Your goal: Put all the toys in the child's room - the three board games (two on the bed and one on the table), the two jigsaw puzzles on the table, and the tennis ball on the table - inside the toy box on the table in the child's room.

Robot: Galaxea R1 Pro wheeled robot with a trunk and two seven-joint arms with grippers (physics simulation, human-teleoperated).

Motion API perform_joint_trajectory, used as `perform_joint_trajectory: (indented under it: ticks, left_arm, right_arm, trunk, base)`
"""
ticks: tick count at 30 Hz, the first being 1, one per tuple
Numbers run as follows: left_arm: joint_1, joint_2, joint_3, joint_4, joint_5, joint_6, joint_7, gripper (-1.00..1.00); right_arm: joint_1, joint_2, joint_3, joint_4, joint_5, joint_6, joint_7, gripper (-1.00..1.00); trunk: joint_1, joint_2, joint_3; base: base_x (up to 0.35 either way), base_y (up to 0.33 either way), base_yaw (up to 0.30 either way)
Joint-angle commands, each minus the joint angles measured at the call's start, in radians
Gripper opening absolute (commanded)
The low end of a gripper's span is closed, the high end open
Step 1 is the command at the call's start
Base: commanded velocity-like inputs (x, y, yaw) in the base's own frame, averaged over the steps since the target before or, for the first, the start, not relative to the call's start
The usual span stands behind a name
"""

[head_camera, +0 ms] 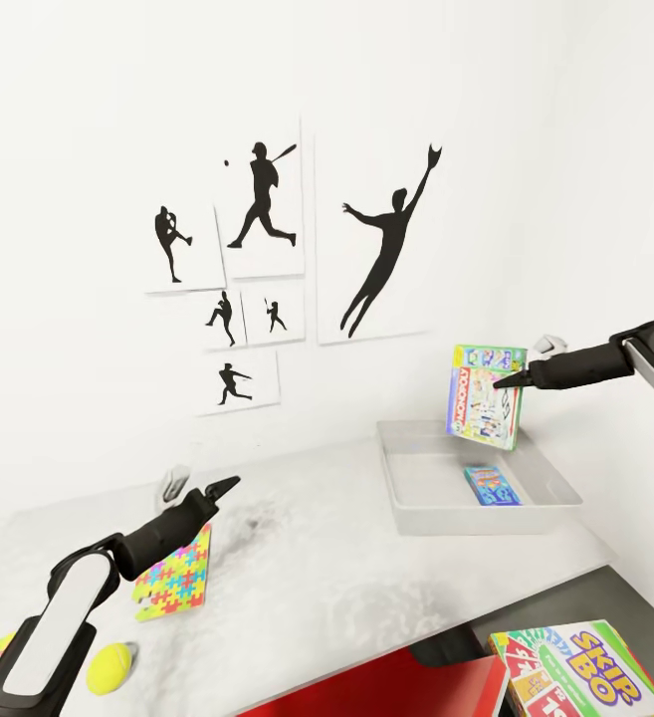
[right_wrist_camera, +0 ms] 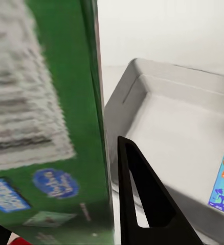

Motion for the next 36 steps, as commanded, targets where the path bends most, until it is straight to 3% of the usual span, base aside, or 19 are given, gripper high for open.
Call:
perform_joint_trajectory:
  ticks: [1, 14, 23, 30, 36]
  left_arm:
    - [-0.001, 0.0, -0.001, -0.005, 0.01, 0.003, 0.01, 1.0]
    - [-0.006, -0.004, -0.001, -0.019, 0.014, 0.004, 0.011, 1.0]
    - [-0.008, -0.006, -0.001, -0.021, 0.019, 0.006, 0.01, 1.0]
    - [-0.009, -0.008, -0.001, -0.036, 0.022, 0.027, 0.009, 1.0]
    - [-0.015, -0.011, -0.001, -0.05, 0.023, 0.038, 0.009, 1.0]
  right_arm:
    - [-0.002, 0.0, 0.006, 0.0, -0.006, 0.003, 0.0, -1.0]
    - [-0.013, 0.023, 0.006, 0.061, -0.005, 0.009, 0.002, -1.0]
    - [-0.07, 0.036, 0.007, 0.099, -0.004, 0.095, 0.005, -1.0]
    - [-0.101, 0.048, 0.014, 0.106, 0.013, 0.138, 0.096, -1.0]
    - [-0.125, 0.059, 0.038, 0.109, 0.079, 0.151, 0.172, -1.0]
  trunk:
    - [0.001, -0.002, -0.003]
    - [0.001, -0.002, -0.021]
    - [0.001, -0.002, -0.035]
    - [0.001, -0.002, -0.046]
    - [0.001, -0.002, -0.056]
  base:
    - [0.0, 0.0, 0.0]
    - [0.0, 0.0, 0.0]
    - [0.0, 0.0, 0.0]
    - [0.0, 0.0, 0.0]
    - [0.0, 0.0, 0.0]
